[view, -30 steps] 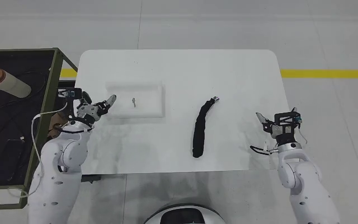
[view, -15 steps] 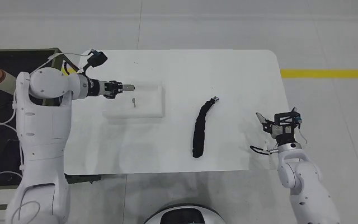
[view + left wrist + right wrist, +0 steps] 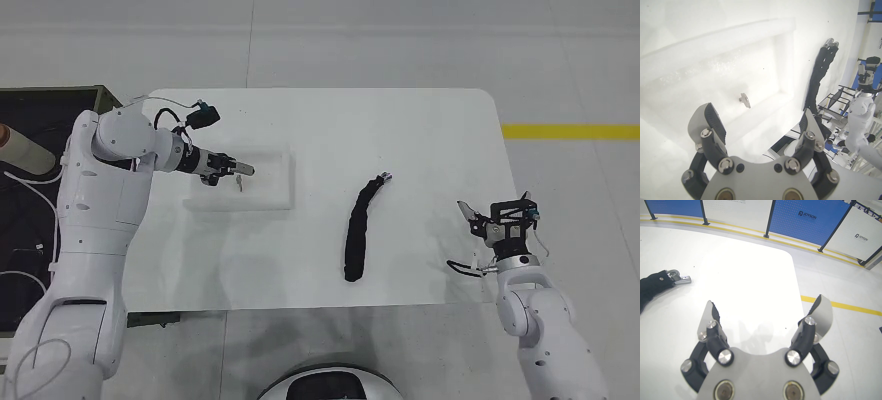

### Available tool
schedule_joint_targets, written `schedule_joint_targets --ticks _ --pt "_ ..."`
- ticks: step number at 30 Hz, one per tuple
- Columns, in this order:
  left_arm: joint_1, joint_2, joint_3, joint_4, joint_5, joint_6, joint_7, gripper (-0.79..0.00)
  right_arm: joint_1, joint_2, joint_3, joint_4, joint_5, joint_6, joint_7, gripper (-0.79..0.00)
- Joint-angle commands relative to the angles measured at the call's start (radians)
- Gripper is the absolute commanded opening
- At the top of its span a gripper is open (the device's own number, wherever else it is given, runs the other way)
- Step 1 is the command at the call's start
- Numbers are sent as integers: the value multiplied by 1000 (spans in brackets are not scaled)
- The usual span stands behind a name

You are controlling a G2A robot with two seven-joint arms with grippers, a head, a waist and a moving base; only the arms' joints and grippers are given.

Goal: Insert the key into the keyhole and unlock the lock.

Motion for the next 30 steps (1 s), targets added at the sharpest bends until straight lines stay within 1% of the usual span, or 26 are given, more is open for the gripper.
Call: schedule_joint_targets --ticks 1,6,8,10,12,15,17,20,21,22,25,26,27,30 --pt "0 0 0 0 0 0 0 0 0 0 0 0 0 0 0 0" --pt "0 0 0 0 0 0 0 0 0 0 0 0 0 0 0 0" --pt "31 5 -1 -39 43 20 40 0 0 0 0 0 0 0 0 0" --pt "30 10 6 -69 95 58 20 0 0 0 0 0 0 0 0 0" --pt "6 12 23 -61 121 69 0 0 0 0 0 0 0 0 0 0" --pt "-49 13 79 2 99 43 0 0 0 0 0 0 0 0 0 0" --pt "-91 13 139 41 119 45 0 0 0 0 0 0 0 0 0 0" --pt "-152 10 229 97 90 17 0 0 0 0 0 0 0 0 0 0" --pt "-173 9 257 114 81 13 0 -114 0 0 0 0 0 0 0 0" --pt "-191 7 284 132 76 18 0 -154 0 0 0 0 0 0 0 0" --pt "-239 -2 372 169 62 35 0 -231 0 0 0 0 0 0 0 0" --pt "-253 -5 399 183 60 44 0 -274 0 0 0 0 0 0 0 0" --pt "-266 -8 422 195 55 47 0 -289 0 0 0 0 0 0 0 0" --pt "-297 -14 473 227 37 52 0 -376 0 0 0 0 0 0 0 0"
